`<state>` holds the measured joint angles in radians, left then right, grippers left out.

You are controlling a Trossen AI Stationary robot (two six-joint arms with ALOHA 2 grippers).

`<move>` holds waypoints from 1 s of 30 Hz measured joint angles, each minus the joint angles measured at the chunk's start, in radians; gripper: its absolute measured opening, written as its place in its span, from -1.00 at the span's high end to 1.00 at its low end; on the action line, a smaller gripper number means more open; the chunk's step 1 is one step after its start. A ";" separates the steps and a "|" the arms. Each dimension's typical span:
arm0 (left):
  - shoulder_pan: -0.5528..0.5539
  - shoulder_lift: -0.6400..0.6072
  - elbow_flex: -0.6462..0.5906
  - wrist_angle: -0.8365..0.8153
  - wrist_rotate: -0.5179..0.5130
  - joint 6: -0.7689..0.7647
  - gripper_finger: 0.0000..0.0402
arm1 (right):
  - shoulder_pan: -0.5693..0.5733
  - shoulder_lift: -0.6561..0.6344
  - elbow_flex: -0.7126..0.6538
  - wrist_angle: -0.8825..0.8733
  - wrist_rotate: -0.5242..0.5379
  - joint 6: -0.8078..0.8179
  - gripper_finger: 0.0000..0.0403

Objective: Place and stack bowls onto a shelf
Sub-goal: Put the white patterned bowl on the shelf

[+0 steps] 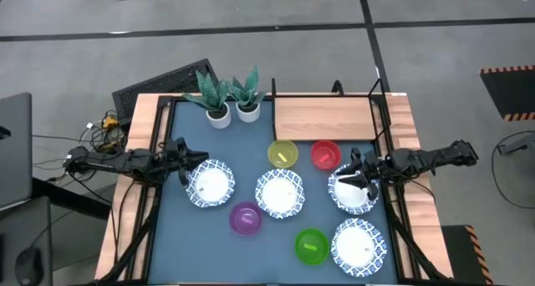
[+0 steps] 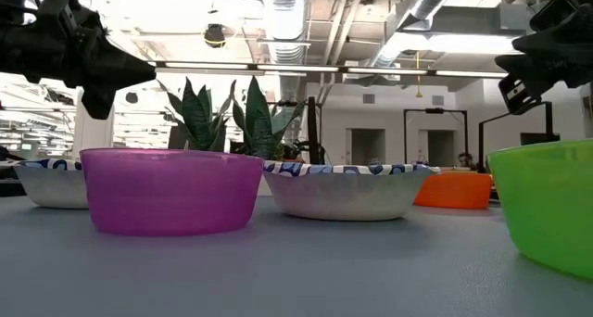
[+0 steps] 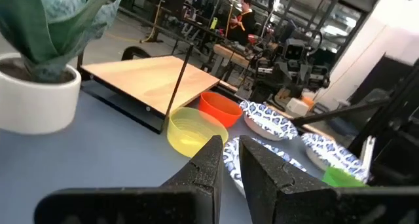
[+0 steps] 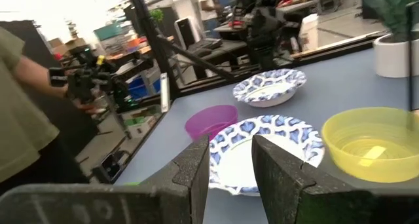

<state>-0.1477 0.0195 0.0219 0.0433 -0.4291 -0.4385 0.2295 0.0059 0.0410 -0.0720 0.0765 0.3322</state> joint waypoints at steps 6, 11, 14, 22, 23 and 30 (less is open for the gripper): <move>0.000 0.000 0.000 0.000 0.003 -0.082 0.82 | -0.010 0.000 0.000 0.004 0.002 0.089 0.30; 0.000 0.000 0.000 0.000 0.004 -0.150 0.82 | -0.010 0.000 -0.002 0.034 0.002 0.222 0.30; 0.000 0.000 0.000 0.005 -0.012 -0.149 0.82 | -0.010 0.000 -0.003 0.045 0.005 0.289 0.30; 0.000 0.000 0.000 0.011 -0.025 -0.324 0.82 | -0.010 0.000 -0.003 0.049 0.005 0.405 0.30; 0.000 0.000 0.000 0.013 -0.025 -0.343 0.82 | -0.010 0.000 -0.003 0.051 0.005 0.405 0.30; 0.000 0.000 0.000 0.015 -0.027 -0.482 0.82 | -0.010 0.000 -0.003 0.047 0.005 0.405 0.30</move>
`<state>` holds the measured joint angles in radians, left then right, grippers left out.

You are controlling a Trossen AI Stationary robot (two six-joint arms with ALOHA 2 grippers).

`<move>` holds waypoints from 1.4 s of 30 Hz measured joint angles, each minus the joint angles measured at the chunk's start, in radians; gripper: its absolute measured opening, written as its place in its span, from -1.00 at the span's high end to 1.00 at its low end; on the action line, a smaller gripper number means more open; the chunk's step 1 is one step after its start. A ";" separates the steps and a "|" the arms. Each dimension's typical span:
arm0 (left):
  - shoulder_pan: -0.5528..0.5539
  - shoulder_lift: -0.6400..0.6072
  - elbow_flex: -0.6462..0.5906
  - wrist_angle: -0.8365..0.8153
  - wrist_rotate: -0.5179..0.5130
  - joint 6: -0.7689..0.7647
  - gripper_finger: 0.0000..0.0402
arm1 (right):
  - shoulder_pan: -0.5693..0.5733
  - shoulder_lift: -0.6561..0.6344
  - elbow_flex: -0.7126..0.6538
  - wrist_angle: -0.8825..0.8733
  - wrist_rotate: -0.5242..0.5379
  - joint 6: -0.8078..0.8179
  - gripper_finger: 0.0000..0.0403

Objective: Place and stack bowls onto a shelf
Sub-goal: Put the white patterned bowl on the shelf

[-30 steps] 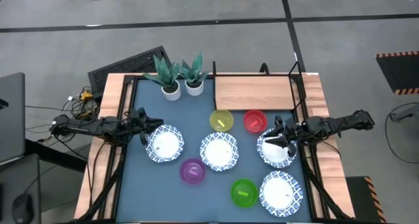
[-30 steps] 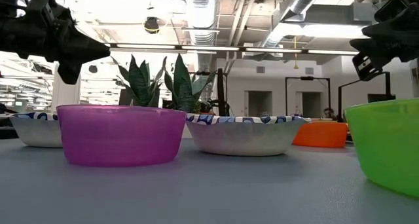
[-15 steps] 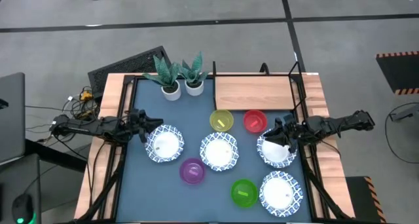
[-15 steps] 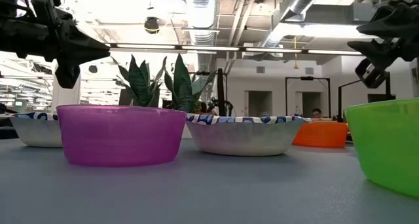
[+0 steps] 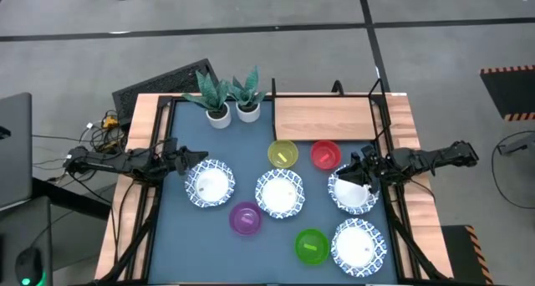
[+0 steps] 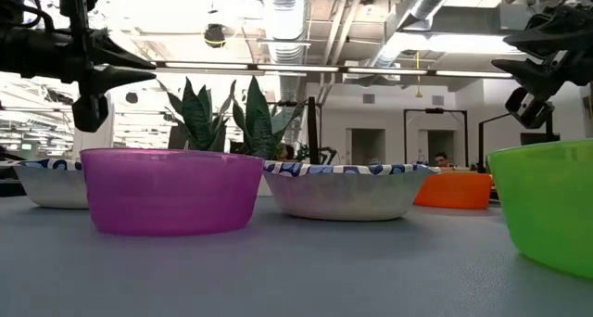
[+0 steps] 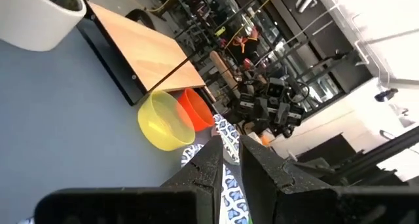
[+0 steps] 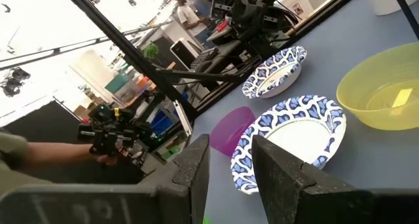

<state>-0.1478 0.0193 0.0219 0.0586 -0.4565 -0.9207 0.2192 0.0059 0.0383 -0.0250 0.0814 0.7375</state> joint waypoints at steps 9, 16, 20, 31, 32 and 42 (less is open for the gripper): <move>0.000 0.000 0.000 0.002 -0.059 -0.073 0.82 | -0.008 0.000 0.000 0.048 0.000 0.118 0.30; 0.000 0.000 0.000 0.004 -0.129 -0.072 0.82 | -0.040 0.000 0.031 0.383 0.075 0.029 0.30; 0.000 0.000 0.000 0.005 -0.152 -0.071 0.82 | -0.045 0.009 0.153 0.384 0.109 -0.116 0.30; 0.000 0.000 0.000 0.010 -0.154 -0.071 0.82 | -0.045 0.325 0.721 -0.238 0.229 -0.457 0.30; 0.000 0.000 0.000 0.011 -0.153 -0.071 0.82 | -0.045 0.371 0.774 -0.339 0.247 -0.458 0.30; 0.000 0.000 0.000 0.010 -0.154 -0.034 0.82 | -0.045 0.772 1.000 -1.075 0.267 -0.164 0.21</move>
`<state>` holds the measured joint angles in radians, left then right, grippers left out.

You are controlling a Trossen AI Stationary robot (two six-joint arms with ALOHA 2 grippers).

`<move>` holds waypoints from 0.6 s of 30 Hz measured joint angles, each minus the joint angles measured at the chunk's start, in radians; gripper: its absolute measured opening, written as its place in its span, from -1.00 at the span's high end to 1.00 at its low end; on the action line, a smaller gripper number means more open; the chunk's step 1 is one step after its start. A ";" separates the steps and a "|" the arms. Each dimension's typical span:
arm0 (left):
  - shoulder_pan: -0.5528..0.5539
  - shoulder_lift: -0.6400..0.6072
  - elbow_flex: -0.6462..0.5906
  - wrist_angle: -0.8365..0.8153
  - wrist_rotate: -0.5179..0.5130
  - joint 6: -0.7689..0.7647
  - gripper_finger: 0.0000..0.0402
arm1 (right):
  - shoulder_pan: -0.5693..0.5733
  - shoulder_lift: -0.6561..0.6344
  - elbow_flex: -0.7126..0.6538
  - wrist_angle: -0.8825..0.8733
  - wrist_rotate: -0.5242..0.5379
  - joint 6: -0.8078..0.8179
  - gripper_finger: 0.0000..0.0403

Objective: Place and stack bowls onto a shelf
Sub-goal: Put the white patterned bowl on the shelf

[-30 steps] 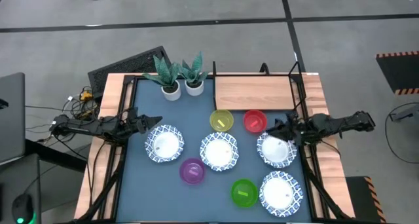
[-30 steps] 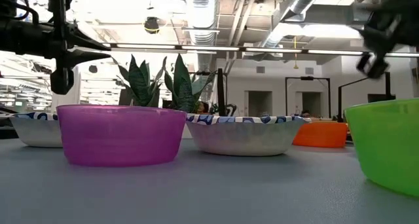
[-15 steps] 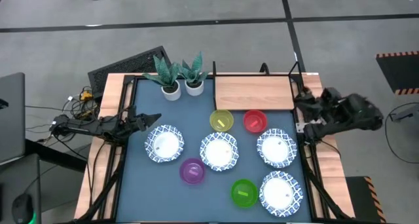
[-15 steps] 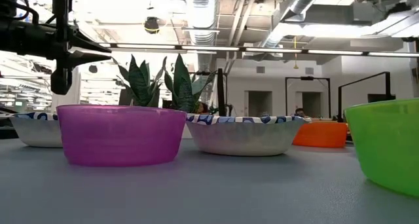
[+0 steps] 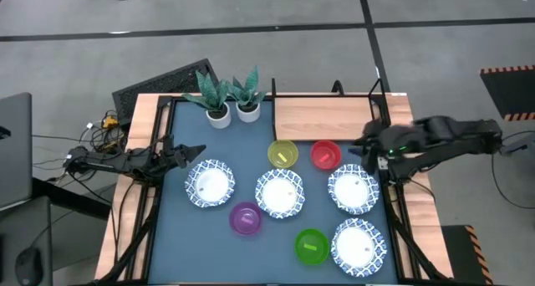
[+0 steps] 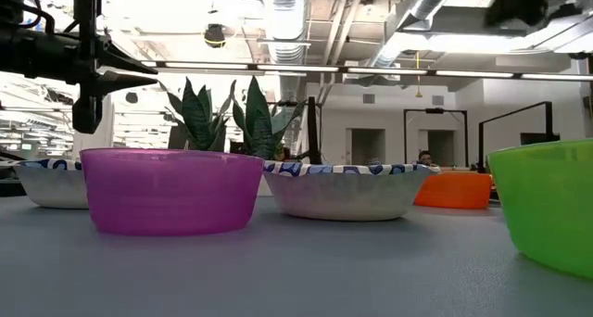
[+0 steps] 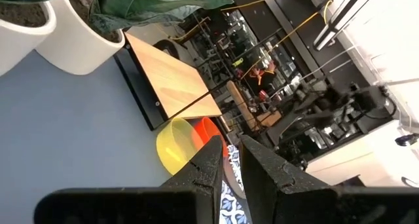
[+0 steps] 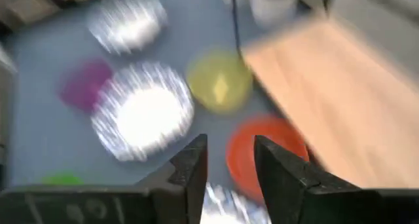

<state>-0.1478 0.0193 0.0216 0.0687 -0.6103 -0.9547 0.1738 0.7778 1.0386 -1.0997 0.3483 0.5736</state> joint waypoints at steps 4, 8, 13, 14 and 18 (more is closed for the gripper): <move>0.000 0.000 0.000 -0.001 0.000 0.025 0.80 | 0.000 0.121 0.000 -0.183 -0.074 0.055 0.06; 0.000 0.000 0.000 -0.003 -0.004 0.049 0.73 | 0.000 0.215 -0.001 -0.264 -0.091 0.052 -0.10; 0.000 0.000 0.000 -0.007 -0.004 0.056 0.62 | 0.000 0.283 -0.003 -0.266 -0.092 -0.014 -0.17; 0.000 0.000 0.000 -0.008 -0.004 0.056 0.60 | -0.005 0.288 -0.014 -0.261 -0.092 -0.027 -0.17; 0.000 0.000 0.000 -0.015 -0.004 0.057 0.54 | -0.038 0.269 -0.102 -0.224 -0.127 -0.072 -0.15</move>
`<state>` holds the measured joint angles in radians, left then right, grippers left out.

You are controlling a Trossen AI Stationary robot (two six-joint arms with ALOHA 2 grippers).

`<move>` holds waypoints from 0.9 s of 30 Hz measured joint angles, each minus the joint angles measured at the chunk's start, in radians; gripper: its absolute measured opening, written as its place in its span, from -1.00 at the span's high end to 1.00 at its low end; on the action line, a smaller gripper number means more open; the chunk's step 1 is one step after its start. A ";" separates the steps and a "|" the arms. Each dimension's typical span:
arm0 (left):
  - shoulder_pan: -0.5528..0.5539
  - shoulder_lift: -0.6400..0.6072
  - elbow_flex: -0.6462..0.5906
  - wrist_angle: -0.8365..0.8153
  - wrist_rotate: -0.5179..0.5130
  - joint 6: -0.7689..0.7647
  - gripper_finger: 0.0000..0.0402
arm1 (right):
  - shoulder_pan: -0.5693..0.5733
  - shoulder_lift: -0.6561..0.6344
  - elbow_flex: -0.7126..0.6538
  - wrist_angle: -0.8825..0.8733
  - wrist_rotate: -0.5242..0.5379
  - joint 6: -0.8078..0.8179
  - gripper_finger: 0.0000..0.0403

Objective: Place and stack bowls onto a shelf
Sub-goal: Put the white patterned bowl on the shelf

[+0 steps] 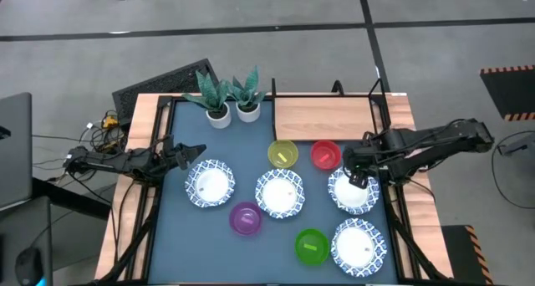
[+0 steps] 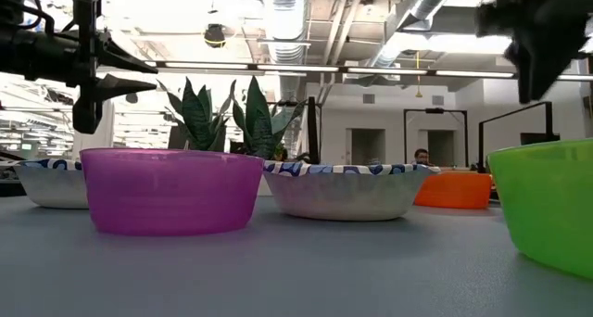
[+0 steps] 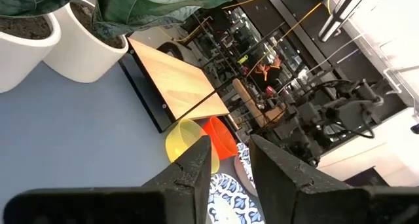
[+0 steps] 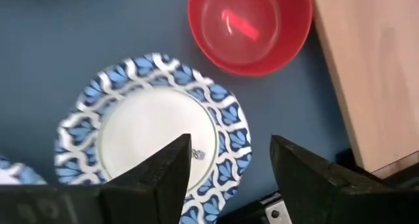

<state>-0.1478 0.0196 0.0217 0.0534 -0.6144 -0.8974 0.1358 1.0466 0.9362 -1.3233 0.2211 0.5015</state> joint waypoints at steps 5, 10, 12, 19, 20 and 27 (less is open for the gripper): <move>0.000 0.000 0.000 -0.004 0.000 0.009 0.51 | -0.065 -0.080 -0.147 0.095 -0.078 -0.055 -0.15; 0.000 0.000 0.000 -0.004 0.000 0.010 0.51 | -0.113 -0.118 -0.249 0.173 -0.111 -0.115 -0.15; 0.000 0.000 0.000 -0.004 0.000 0.014 0.51 | -0.142 -0.117 -0.246 0.180 -0.127 -0.120 -0.15; 0.000 0.000 0.000 -0.005 -0.001 0.048 0.51 | -0.217 -0.079 -0.241 0.224 -0.126 -0.080 -0.14; 0.000 0.000 0.000 -0.005 -0.001 0.048 0.51 | -0.226 -0.066 -0.241 0.225 -0.126 -0.073 -0.14; 0.000 0.000 0.000 -0.005 -0.001 0.048 0.51 | -0.249 0.036 -0.271 0.228 -0.122 0.084 -0.14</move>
<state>-0.1478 0.0195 0.0218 0.0486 -0.6155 -0.8494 -0.1131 1.0829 0.6656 -1.0951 0.0992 0.5854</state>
